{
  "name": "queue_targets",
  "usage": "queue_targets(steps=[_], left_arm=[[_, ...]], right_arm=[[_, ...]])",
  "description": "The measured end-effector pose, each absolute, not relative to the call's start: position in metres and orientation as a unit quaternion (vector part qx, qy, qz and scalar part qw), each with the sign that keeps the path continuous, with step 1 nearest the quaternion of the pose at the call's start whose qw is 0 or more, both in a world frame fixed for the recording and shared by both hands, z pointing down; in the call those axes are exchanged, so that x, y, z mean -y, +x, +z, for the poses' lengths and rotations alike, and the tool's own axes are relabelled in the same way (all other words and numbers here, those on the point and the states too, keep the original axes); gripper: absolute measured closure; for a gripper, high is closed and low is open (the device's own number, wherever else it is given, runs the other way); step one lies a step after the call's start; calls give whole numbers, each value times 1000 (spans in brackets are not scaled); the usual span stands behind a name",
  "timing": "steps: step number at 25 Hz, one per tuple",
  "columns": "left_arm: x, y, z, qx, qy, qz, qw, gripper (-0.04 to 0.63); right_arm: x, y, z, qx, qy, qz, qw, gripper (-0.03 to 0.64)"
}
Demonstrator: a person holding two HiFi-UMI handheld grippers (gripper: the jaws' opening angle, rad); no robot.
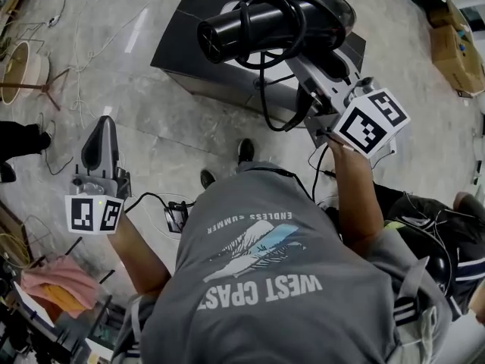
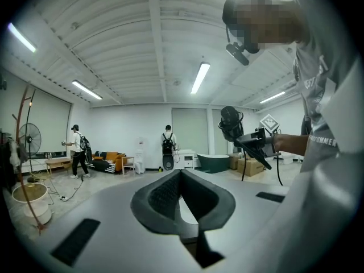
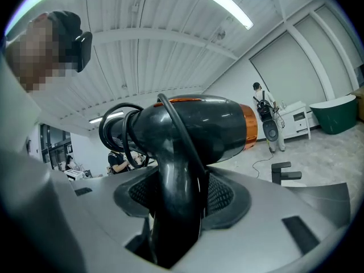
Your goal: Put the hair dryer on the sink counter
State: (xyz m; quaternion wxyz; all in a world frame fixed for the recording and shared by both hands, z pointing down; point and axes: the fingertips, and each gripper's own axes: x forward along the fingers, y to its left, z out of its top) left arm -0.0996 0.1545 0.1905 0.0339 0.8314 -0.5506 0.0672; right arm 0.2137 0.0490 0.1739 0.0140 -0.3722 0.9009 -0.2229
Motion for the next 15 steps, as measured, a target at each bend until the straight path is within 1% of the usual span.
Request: queue_targets(steps=[9, 15], left_arm=[[-161, -82, 188, 586, 806, 82, 27, 580], [-153, -76, 198, 588, 804, 85, 36, 580]], right_arm=[[-23, 217, 190, -913, -332, -237, 17, 394], [-5, 217, 204, -912, -329, -244, 9, 394]])
